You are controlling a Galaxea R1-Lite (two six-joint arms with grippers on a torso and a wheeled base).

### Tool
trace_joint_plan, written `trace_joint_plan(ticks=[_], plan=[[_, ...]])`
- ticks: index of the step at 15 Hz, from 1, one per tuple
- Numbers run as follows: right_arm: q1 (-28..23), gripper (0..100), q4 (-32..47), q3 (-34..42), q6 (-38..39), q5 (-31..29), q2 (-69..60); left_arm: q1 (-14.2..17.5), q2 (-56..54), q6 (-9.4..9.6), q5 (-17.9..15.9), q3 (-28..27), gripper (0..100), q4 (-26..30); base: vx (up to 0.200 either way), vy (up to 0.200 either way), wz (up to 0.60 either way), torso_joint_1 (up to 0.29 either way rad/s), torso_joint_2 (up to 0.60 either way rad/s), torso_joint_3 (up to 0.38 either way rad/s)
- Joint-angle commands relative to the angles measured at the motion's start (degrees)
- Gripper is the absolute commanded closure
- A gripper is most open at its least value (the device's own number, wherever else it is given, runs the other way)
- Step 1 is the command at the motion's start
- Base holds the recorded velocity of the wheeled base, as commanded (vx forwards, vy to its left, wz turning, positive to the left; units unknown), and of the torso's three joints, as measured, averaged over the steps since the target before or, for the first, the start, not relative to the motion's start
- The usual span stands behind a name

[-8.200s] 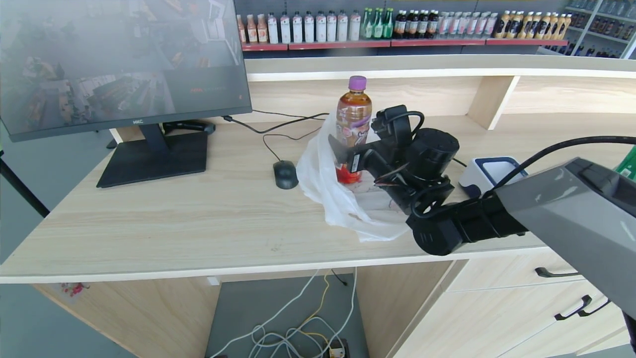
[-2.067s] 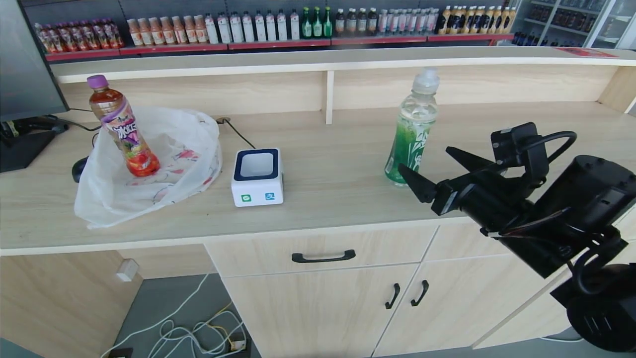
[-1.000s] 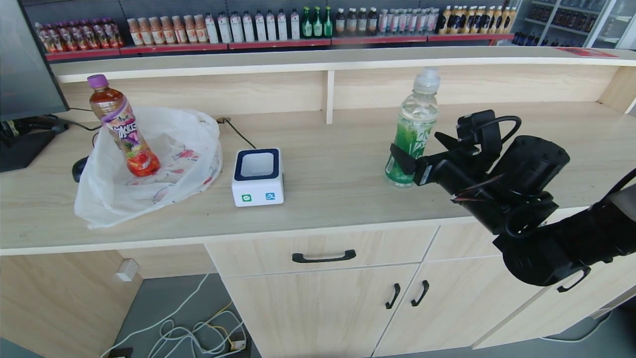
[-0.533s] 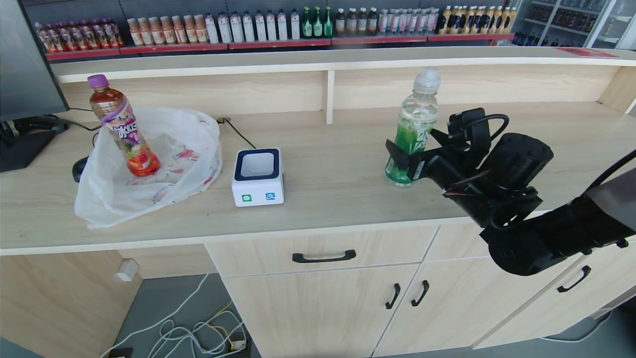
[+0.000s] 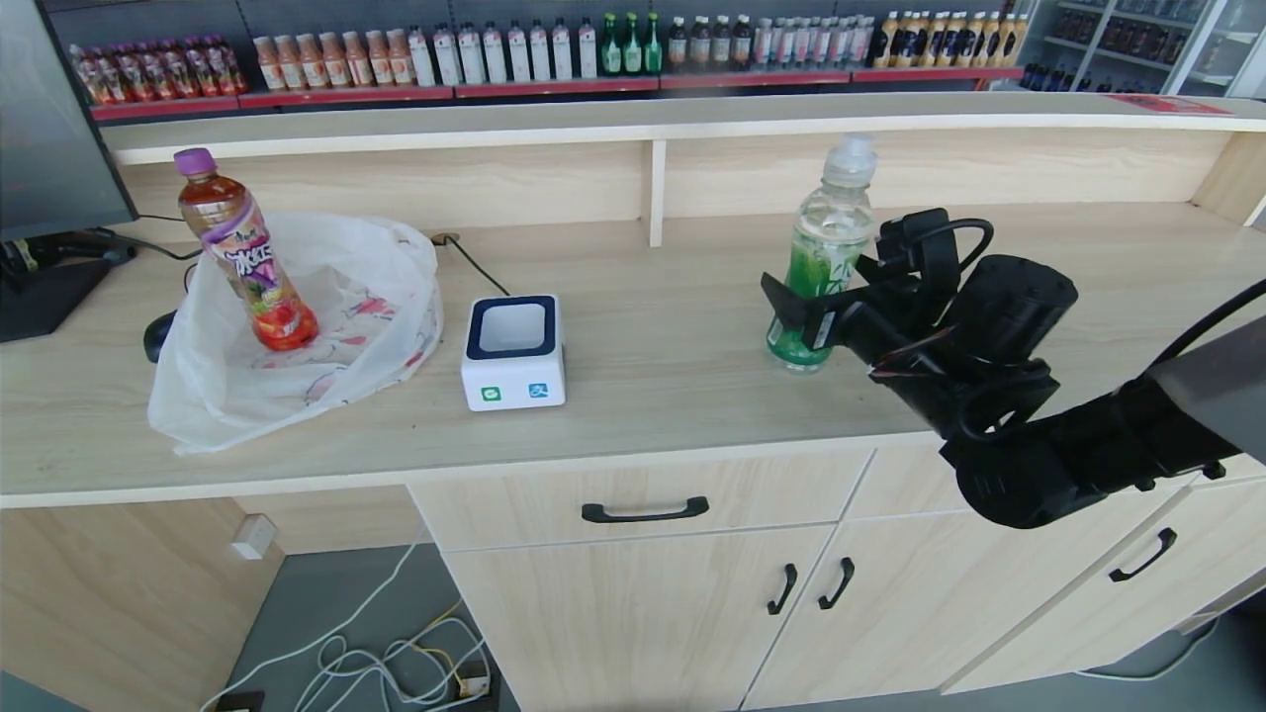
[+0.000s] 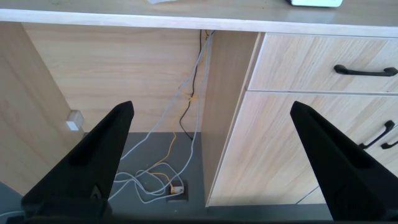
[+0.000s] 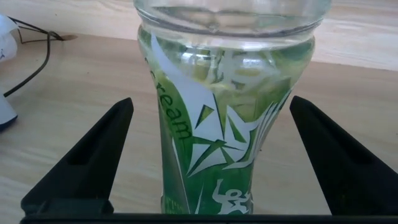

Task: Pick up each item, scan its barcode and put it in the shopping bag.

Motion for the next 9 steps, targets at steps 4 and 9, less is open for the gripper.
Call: trace_joint_plan(ticks=[4, 9], plan=[[0.0, 0, 2.0, -2.4, 0.0, 0.0, 0.4, 0.0, 0.0, 0.0, 0.0, 0.0, 0, 0.0, 0.0, 0.0, 0.0, 0.0, 0.0, 0.0], [0.1, 0, 2.3, -3.5, 0.0, 0.0, 1.1, 0.0, 0.0, 0.0, 0.0, 0.0, 0, 0.0, 0.0, 0.0, 0.0, 0.0, 0.0, 0.0]])
